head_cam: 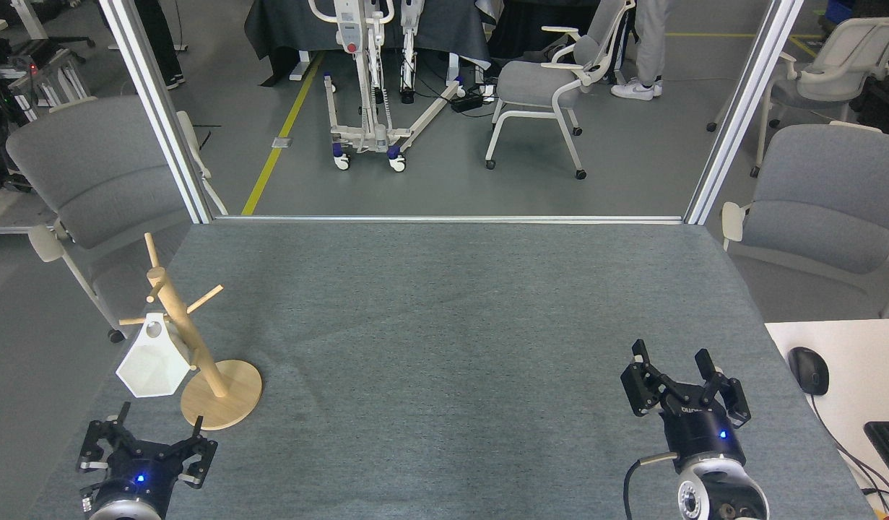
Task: Hang cup on storage rack
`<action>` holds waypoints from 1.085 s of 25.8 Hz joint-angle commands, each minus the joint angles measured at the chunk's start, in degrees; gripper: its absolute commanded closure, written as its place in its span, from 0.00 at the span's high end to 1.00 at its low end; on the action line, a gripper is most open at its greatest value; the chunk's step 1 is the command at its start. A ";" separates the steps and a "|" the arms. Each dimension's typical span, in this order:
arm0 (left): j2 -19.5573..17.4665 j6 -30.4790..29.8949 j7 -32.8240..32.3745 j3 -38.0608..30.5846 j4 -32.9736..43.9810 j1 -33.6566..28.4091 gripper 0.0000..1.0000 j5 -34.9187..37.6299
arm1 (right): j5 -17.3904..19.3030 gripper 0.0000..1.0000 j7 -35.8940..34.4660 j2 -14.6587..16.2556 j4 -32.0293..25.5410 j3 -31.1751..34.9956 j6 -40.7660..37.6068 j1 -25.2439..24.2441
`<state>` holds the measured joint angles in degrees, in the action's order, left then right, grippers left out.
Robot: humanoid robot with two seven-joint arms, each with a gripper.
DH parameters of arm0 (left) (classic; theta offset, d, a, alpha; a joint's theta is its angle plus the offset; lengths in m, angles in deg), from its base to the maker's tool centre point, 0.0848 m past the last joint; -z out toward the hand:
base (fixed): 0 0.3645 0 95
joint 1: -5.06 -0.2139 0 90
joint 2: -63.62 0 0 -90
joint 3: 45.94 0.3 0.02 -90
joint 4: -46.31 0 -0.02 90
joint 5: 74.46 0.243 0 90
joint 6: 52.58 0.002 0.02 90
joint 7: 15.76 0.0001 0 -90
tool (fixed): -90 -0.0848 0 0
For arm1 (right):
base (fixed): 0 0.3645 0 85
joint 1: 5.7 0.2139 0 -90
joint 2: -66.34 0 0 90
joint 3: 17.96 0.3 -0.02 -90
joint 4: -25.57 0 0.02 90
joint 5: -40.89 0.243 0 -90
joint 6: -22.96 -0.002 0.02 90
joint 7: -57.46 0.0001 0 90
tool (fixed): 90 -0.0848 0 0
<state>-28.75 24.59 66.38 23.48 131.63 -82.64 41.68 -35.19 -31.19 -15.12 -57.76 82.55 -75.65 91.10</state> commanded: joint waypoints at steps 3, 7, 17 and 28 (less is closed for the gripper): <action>4.83 0.00 2.94 2.83 -0.68 -1.69 0.99 -0.30 | -0.04 1.00 -0.29 0.42 0.27 0.04 0.08 1.90; 9.49 0.79 5.49 8.28 -0.07 -1.51 0.99 -2.23 | -0.04 1.00 -0.29 0.77 0.97 0.04 0.08 3.13; 9.93 11.52 5.31 28.05 -0.77 6.84 0.99 -17.88 | -0.04 1.00 -0.29 0.77 1.06 0.04 0.08 3.31; 9.93 15.65 4.70 31.57 -0.77 9.04 0.99 -23.24 | -0.04 1.00 -0.12 1.13 1.06 0.04 0.17 3.31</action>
<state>-18.79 40.05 71.06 54.85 130.81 -73.61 18.65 -35.23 -31.62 -14.03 -56.70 82.59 -75.49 94.45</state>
